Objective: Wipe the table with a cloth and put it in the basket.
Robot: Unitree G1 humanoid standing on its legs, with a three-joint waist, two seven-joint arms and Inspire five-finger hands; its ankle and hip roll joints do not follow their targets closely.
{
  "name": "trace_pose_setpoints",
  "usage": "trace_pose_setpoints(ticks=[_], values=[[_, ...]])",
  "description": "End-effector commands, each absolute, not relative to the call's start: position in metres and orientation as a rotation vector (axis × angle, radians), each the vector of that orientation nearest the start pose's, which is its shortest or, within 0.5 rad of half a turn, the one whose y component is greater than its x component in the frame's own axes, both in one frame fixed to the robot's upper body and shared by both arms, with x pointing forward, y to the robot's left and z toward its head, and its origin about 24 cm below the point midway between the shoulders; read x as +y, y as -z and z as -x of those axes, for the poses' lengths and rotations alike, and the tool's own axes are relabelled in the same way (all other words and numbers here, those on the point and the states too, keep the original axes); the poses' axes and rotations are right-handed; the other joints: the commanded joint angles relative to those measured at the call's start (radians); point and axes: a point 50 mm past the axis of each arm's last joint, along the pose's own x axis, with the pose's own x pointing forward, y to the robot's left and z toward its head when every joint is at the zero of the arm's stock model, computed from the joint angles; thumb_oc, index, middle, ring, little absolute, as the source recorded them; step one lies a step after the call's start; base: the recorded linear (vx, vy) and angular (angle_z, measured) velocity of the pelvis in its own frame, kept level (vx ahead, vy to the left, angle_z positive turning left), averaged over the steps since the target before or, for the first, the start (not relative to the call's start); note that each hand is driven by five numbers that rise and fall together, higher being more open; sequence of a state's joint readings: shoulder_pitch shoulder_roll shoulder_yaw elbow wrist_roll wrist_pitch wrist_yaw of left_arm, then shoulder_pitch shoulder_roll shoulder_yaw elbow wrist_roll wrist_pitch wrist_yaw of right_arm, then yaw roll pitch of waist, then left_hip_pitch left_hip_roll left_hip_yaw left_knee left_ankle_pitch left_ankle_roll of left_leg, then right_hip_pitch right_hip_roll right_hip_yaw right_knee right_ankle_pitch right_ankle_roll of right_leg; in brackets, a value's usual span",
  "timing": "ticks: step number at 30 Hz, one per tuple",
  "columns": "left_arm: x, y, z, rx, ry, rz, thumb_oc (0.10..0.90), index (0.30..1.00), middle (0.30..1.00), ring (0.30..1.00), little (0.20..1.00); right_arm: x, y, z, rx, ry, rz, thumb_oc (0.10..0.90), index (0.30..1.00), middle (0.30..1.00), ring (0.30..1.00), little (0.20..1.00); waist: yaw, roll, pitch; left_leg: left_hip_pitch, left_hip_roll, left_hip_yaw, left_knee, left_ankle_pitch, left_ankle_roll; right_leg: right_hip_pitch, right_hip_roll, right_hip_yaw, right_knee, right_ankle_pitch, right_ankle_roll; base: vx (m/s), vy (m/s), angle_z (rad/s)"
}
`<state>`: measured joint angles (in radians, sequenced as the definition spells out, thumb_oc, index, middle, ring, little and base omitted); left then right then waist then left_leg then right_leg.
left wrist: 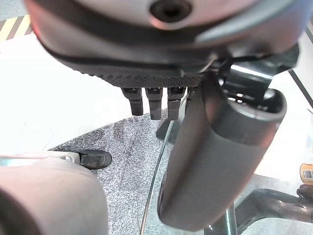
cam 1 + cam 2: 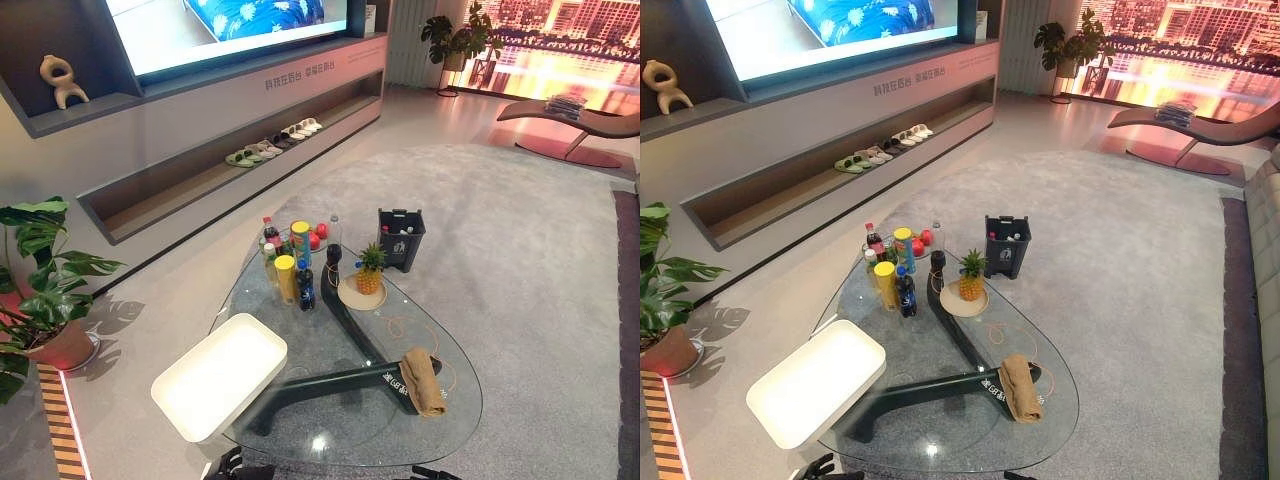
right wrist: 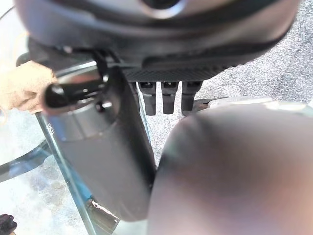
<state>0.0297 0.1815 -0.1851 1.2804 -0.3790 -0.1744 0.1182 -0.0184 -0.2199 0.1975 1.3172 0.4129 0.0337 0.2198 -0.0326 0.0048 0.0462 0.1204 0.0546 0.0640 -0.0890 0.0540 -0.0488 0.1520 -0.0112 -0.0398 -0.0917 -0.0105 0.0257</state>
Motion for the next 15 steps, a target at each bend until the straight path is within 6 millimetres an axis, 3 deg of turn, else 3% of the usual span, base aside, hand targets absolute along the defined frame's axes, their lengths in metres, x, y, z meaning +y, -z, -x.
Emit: trace_pose_setpoints(ticks=[1,15], values=[[0.2112,0.1596,-0.1113,1.050,-0.288,-0.018,0.800,0.900,0.900,0.900,0.900,-0.2115,0.1691,-0.0797,1.328,0.040,-0.145,0.800,0.900,0.900,0.900,0.900,0.006,-0.021,0.031,0.035,-0.059,-0.003,0.002,-0.107,0.035,-0.005,-0.054,-0.060,0.004,0.010,0.065,0.00,0.000,0.00],[0.2088,0.1602,-0.1113,1.056,-0.285,-0.016,0.800,0.900,0.900,0.900,0.900,-0.2102,0.1695,-0.0794,1.326,0.045,-0.145,0.800,0.900,0.900,0.900,0.900,0.002,-0.022,0.030,0.035,-0.061,-0.001,0.002,-0.107,0.037,-0.006,-0.050,-0.053,0.004,0.011,0.063,0.00,0.000,0.00]])
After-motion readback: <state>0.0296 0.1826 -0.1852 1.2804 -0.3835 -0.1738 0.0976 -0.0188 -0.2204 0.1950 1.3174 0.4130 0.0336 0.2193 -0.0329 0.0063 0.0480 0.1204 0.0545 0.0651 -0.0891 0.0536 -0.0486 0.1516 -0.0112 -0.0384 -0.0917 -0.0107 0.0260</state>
